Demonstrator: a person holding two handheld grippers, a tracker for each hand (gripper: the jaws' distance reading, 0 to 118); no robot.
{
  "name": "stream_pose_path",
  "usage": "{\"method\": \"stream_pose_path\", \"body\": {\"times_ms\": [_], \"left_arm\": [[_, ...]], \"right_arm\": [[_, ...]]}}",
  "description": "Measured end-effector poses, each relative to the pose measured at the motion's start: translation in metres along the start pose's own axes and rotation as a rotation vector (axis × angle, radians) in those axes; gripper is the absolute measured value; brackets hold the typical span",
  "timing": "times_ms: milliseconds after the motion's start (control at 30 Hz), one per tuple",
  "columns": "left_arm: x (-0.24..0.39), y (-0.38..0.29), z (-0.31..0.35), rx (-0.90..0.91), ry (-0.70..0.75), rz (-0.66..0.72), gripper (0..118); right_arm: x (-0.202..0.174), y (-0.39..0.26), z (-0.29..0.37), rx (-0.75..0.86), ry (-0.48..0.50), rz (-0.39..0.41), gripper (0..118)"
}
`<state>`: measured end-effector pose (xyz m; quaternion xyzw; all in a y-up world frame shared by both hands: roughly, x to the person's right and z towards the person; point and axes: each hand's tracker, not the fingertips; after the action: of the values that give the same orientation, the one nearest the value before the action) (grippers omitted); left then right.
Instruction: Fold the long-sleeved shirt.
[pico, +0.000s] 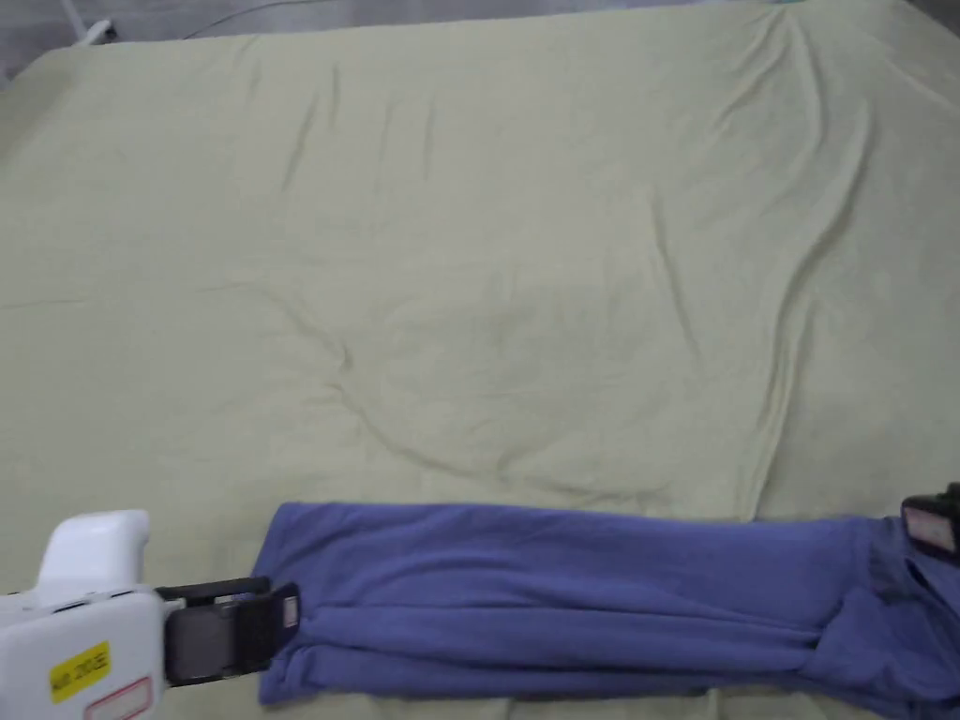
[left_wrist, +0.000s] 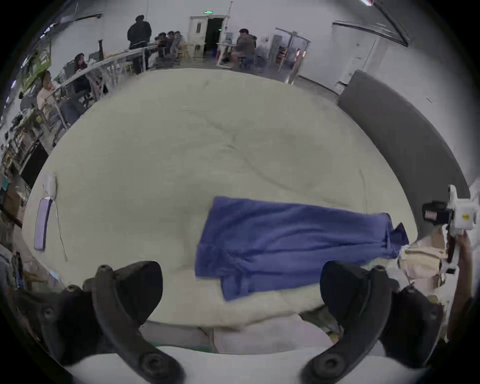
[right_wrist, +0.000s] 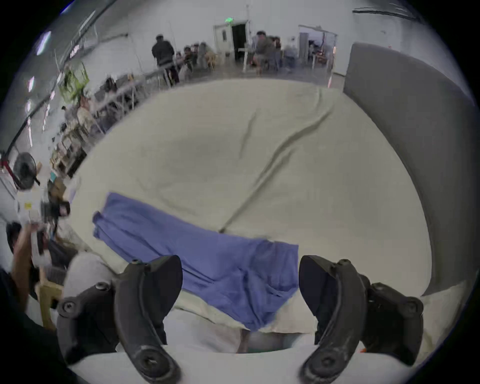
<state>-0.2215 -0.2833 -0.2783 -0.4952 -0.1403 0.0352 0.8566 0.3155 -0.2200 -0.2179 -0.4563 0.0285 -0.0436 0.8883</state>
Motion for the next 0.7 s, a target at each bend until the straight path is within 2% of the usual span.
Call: {"method": "stream_pose_path", "body": {"times_ms": [33,67,133,200,233,267,300,367,400,433,467,533,600,700], "left_arm": [[0.005,-0.006,-0.003,-0.033,0.021,-0.033,0],[0.01,-0.01,-0.006,-0.054,0.034,-0.059,0],[0.007,-0.019,-0.022,-0.069,0.029,-0.058,0],[0.0,-0.018,-0.029,-0.105,-0.028,0.003,0],[-0.006,-0.014,-0.029,-0.088,-0.049,0.043,4],[-0.014,-0.009,-0.031,-0.057,-0.073,0.079,34],[-0.024,-0.002,-0.032,-0.031,-0.092,0.1,86],[-0.047,0.012,-0.044,-0.025,-0.136,0.121,111],[-0.056,0.017,-0.055,-0.056,-0.186,0.159,118],[-0.07,0.019,-0.07,-0.102,-0.213,0.216,117],[-0.084,0.021,-0.076,-0.041,-0.258,0.263,117],[-0.103,0.02,-0.104,-0.172,-0.305,0.351,117],[-0.114,0.014,-0.126,-0.209,-0.335,0.392,117],[-0.12,0.006,-0.147,-0.222,-0.483,0.469,118]], "right_arm": [[-0.005,-0.004,-0.003,0.005,0.002,-0.026,40],[-0.01,-0.007,-0.007,-0.009,0.008,-0.035,0],[-0.027,-0.014,-0.028,-0.046,0.028,-0.043,0],[-0.035,-0.023,-0.042,-0.063,0.028,-0.074,0],[-0.038,-0.025,-0.05,-0.092,0.039,-0.087,0],[-0.04,-0.026,-0.053,-0.1,0.065,-0.091,0],[-0.043,-0.027,-0.054,-0.091,0.08,-0.094,0],[-0.045,-0.025,-0.057,-0.093,0.117,-0.089,0],[-0.046,-0.024,-0.058,-0.095,0.129,-0.083,0],[-0.046,-0.023,-0.06,-0.097,0.137,-0.077,0],[-0.046,-0.022,-0.062,-0.101,0.14,-0.069,0],[-0.051,-0.021,-0.071,-0.126,0.114,-0.007,0],[-0.053,-0.021,-0.075,-0.131,0.115,0.009,0],[-0.055,-0.021,-0.084,-0.136,0.214,-0.024,0]]}}
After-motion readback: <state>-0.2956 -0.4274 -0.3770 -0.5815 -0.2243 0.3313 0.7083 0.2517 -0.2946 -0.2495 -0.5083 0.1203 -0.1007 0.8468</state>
